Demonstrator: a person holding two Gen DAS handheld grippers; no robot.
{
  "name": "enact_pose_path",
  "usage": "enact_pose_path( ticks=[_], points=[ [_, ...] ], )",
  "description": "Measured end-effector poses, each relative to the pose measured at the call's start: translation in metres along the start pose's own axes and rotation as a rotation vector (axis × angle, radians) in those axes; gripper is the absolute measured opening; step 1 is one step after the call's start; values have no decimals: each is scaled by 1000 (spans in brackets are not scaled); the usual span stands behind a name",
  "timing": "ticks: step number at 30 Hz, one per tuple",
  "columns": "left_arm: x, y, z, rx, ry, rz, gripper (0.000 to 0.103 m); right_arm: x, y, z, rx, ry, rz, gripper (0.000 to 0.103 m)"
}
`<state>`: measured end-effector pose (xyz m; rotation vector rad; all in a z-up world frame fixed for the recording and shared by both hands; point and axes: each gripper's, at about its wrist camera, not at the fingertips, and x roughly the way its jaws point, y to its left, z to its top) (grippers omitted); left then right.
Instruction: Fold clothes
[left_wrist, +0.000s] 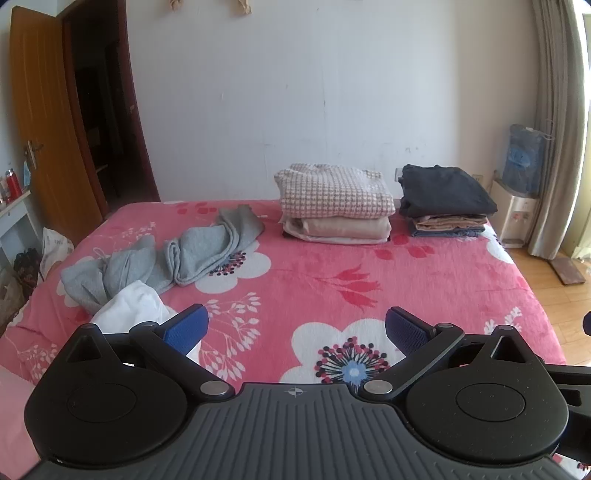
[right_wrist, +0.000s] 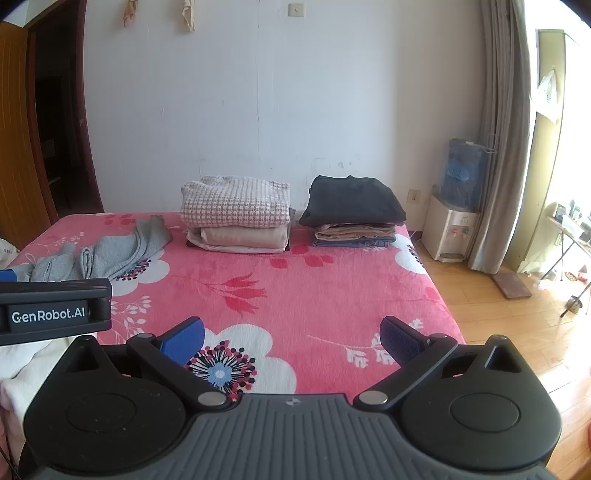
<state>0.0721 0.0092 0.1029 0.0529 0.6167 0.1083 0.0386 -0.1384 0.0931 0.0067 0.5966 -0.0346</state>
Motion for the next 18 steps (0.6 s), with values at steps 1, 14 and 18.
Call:
enact_pose_path(
  ticks=[1,14,18],
  points=[
    [0,0,0,0,1,-1,103,0,0,0,0,0,0,103],
    [1,0,-1,-2,11,-3,103,3,0,0,2,5,1,103],
    [2,0,-2,-1,13,-1,103,5,1,-1,5,9,1,103]
  ],
)
